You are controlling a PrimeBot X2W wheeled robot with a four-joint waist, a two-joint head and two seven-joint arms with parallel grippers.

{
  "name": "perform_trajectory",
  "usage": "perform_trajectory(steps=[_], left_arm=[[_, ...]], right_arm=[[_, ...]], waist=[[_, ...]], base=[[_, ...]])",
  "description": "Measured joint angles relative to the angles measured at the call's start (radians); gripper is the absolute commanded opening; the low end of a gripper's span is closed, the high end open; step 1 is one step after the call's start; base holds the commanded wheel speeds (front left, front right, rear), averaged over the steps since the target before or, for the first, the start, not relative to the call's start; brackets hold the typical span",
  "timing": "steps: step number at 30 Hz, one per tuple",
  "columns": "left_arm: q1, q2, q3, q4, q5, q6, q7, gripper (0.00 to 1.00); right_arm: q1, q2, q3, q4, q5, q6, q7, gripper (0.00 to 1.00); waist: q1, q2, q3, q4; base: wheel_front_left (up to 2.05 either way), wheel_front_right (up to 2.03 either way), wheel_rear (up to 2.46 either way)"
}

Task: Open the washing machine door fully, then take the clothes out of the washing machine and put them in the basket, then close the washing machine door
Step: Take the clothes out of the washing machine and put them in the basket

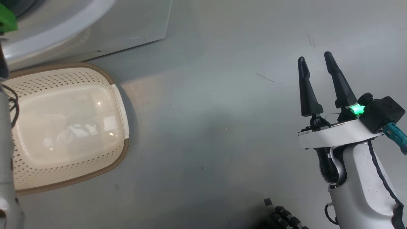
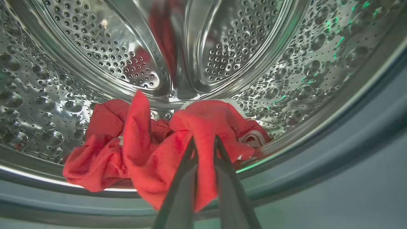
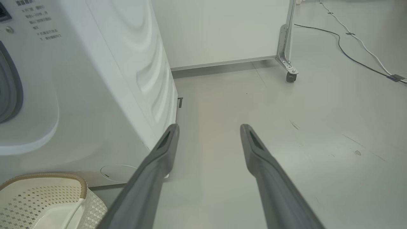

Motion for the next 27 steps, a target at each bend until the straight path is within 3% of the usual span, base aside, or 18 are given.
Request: perform_trajectory(steps=[13, 27], left_arm=[[0.159, -0.086, -0.008, -0.047, -0.025, -0.002, -0.181, 0.00], [0.342, -0.149, -0.029, -0.144, -0.004, -0.011, -0.201, 0.00]], right_arm=[[0.046, -0.009, -0.008, 0.000, -0.035, 0.000, 0.000, 1.00], [0.112, -0.017, 0.012, 0.006, -0.058, 0.000, 0.000, 1.00]], waist=[[0.0000, 0.0000, -0.077, 0.047], [0.0000, 0.0000, -0.199, 0.113]], base=[[0.00, 0.00, 0.00], [0.00, 0.00, 0.00]])
